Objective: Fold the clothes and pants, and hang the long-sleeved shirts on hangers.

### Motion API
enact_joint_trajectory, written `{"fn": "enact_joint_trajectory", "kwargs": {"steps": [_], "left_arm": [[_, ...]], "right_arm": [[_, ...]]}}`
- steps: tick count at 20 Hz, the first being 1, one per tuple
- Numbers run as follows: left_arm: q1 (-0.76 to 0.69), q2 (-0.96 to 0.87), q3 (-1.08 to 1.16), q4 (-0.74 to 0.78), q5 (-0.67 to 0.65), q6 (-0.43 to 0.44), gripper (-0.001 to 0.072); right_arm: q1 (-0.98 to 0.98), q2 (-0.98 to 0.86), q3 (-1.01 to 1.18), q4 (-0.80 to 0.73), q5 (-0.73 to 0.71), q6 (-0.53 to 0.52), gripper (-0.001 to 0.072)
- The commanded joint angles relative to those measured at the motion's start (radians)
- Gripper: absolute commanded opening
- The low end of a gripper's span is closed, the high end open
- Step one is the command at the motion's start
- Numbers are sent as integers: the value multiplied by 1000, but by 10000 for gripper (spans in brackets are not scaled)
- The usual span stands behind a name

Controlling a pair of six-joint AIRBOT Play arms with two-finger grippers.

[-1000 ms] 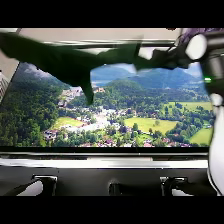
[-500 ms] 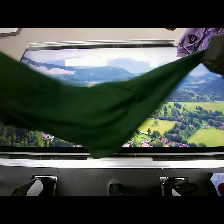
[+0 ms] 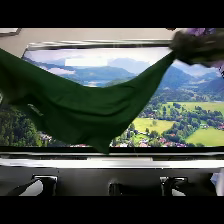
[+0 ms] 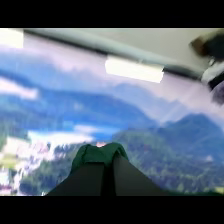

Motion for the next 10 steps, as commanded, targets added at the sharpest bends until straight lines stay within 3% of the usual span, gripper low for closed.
{"fn": "enact_joint_trajectory", "kwargs": {"steps": [1,5,10], "left_arm": [[-87,-211,-138,100,105,12,17],[-154,-478,-163,102,172,40,18],[-198,-626,-163,102,203,53,18]], "right_arm": [[0,-304,1,-24,-51,-40,27],[0,-550,1,-16,-171,-34,27],[0,-632,1,37,-269,20,28]]}}
